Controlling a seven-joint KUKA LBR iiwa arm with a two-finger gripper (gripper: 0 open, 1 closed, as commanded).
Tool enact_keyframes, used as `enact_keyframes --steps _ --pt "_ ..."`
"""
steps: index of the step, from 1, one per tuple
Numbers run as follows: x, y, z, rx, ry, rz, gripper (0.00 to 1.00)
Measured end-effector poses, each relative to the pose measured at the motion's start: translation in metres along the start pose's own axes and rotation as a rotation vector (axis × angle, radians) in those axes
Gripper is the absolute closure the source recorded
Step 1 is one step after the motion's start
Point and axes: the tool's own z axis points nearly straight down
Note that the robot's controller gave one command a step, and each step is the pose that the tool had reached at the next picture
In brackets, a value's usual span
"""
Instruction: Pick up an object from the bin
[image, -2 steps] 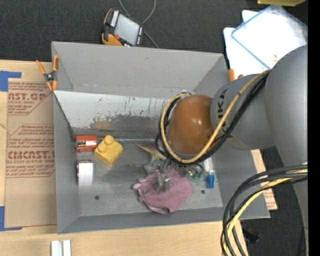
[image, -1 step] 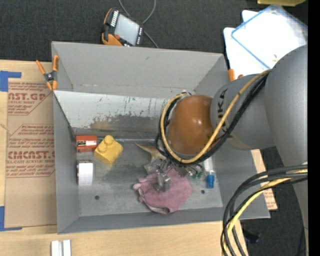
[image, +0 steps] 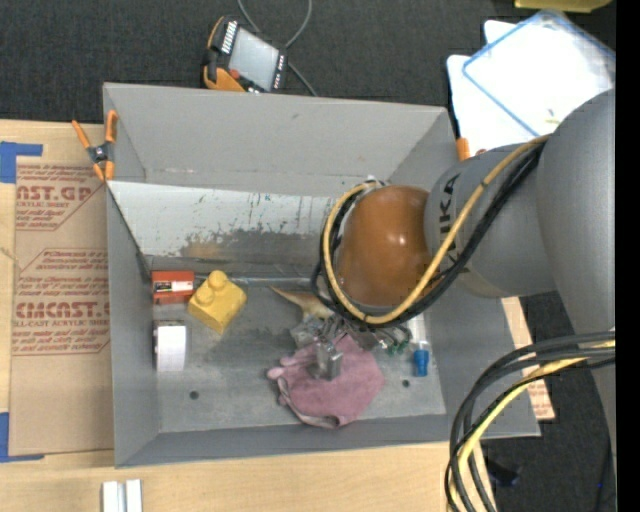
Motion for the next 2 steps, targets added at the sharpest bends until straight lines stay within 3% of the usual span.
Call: enact_keyframes --steps 2 --pt "-0.0001 0.0009 -0.0100 0.000 -0.001 0.000 1.00"
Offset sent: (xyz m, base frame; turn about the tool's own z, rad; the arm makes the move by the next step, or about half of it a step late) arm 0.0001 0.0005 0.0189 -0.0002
